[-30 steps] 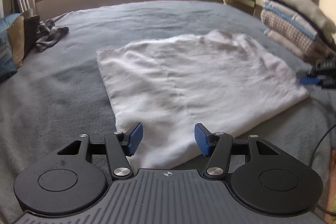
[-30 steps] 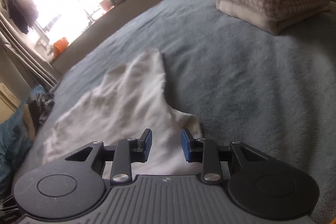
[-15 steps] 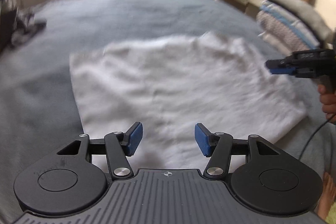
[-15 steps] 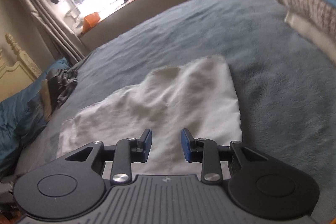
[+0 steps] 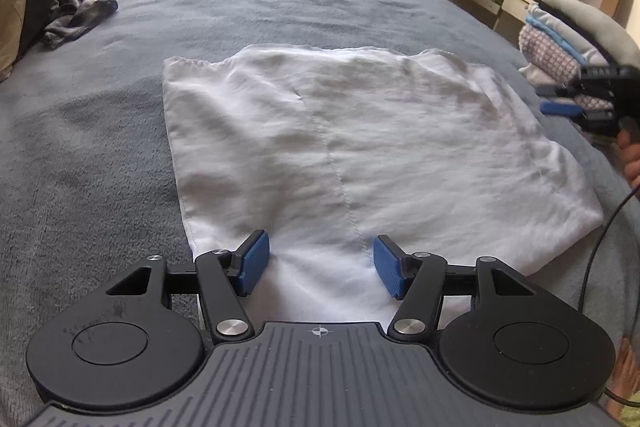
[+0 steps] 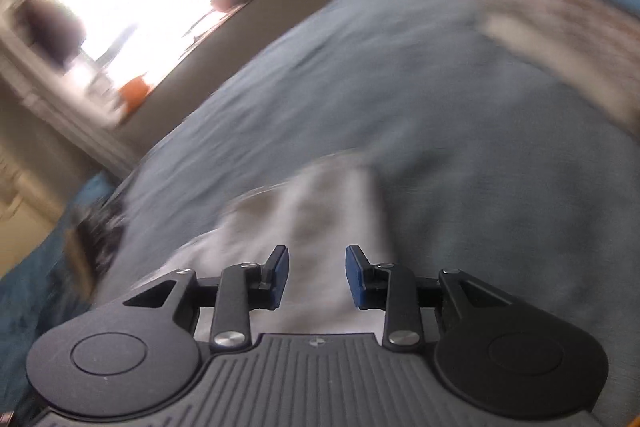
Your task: Fold clothes
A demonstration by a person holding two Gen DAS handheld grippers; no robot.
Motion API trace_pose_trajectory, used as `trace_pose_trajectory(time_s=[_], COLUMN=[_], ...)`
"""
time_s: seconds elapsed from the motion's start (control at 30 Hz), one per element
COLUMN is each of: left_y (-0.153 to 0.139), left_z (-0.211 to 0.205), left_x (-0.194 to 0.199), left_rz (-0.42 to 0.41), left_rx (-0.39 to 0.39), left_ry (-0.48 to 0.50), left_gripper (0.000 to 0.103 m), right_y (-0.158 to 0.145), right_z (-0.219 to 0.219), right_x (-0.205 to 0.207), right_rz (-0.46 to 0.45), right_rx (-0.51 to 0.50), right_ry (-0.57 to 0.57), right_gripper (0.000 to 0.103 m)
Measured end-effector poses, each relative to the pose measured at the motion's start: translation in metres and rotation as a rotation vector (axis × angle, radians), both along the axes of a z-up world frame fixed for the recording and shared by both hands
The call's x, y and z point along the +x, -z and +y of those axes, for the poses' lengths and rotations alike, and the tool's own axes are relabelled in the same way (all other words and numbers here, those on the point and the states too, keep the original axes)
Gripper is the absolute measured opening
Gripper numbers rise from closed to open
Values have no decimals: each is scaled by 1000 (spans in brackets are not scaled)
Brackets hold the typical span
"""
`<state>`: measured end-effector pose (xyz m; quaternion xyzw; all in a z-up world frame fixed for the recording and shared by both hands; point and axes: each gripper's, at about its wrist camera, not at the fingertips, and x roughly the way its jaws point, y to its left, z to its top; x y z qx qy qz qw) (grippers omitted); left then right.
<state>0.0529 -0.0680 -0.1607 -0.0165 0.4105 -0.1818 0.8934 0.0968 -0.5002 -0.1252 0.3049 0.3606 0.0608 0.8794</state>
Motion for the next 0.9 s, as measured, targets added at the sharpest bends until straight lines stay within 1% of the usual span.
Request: trace_pose_trajectory(time_s=[0.1, 0.17, 0.2, 0.3, 0.37, 0.43, 0.57, 0.67, 0.73, 0.77, 0.8, 0.9], left_y=[0, 1, 1, 2, 2, 2, 2, 2, 3, 3, 3, 4], left_z=[-2, -4, -4, -5, -5, -4, -4, -4, -3, -3, -3, -3], left_x=[-1, -2, -3, -4, -4, -3, -2, -3, -3, -3, -4, -4], left_rz=[-2, -7, -10, -14, -12, -9, -4, -7, -10, -11, -13, -17], left_rx=[11, 24, 30, 36, 34, 30, 23, 22, 22, 22, 22, 22], left_ry=[-4, -4, -3, -6, -7, -9, -11, -11, -11, -11, -10, -9], left_gripper=[58, 58, 58, 59, 59, 60, 60, 61, 61, 61, 61, 61], right_y=[1, 10, 16, 31, 32, 24, 5, 8, 19, 24, 30, 35], right_z=[23, 26, 21, -10, -31, -36, -1, 37, 51, 56, 54, 35], right_x=[26, 42, 50, 61, 61, 55, 54, 66, 77, 82, 88, 95], right_rz=[12, 34, 52, 87, 94, 73, 39, 80, 131, 154, 169, 162], right_rx=[0, -12, -16, 12, 49, 71, 78, 116, 111, 109, 112, 221], right_ry=[-130, -143, -116, 39, 132, 158, -20, -204, -240, -250, -220, -91], right_gripper=[34, 34, 34, 34, 33, 34, 34, 35, 35, 34, 33, 33])
